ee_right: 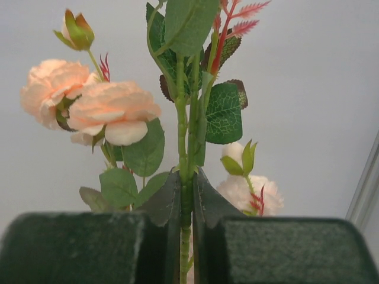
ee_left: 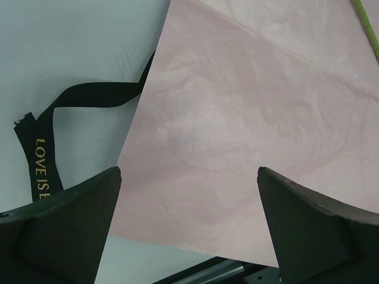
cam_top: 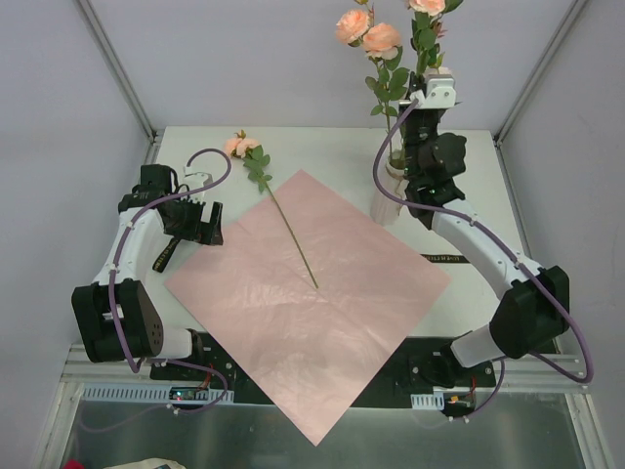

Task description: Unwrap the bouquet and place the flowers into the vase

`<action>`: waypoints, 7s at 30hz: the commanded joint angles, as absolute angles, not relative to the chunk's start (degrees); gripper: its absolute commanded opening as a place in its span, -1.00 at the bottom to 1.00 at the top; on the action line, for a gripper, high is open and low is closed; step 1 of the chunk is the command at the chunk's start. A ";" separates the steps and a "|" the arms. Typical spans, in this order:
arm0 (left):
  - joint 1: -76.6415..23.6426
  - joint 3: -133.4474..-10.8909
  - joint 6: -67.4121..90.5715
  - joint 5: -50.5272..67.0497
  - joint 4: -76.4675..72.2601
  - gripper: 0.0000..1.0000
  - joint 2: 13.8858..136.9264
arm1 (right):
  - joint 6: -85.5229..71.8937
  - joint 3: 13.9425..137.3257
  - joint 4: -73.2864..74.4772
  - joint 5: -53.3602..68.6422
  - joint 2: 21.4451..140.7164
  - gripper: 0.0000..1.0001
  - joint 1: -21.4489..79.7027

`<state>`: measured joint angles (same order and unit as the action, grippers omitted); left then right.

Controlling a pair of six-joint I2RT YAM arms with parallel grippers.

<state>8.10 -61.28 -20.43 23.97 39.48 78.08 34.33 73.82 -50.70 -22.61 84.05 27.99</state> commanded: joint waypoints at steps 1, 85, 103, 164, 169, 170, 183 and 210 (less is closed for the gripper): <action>8.26 -63.11 -21.80 26.37 40.34 0.97 77.17 | 30.68 72.43 -55.72 -25.92 84.81 -0.99 27.77; 11.69 -62.49 -24.43 23.82 42.71 0.90 71.81 | 14.94 112.15 19.42 5.18 133.50 0.26 45.70; 11.69 -61.17 -24.17 23.91 42.28 0.90 70.93 | 13.10 119.79 25.04 6.42 139.74 -0.27 45.17; 11.69 -65.04 -25.13 19.87 44.91 0.95 68.37 | 18.65 72.15 -76.37 -7.21 77.77 -0.99 23.13; 11.69 -66.97 -24.96 20.13 44.82 0.95 71.01 | 16.97 73.04 -77.87 -6.07 82.08 -0.99 20.05; 11.60 -67.58 -24.87 20.21 44.82 0.95 71.36 | 16.79 72.95 -79.00 -5.89 83.05 -0.99 19.69; 11.69 -70.75 -25.22 20.04 45.09 0.95 74.35 | 13.10 75.06 -87.80 -4.57 92.02 -0.99 15.74; 11.69 -72.95 -26.81 18.19 47.37 0.94 75.67 | 8.17 80.69 -87.89 -1.94 101.60 -0.99 13.45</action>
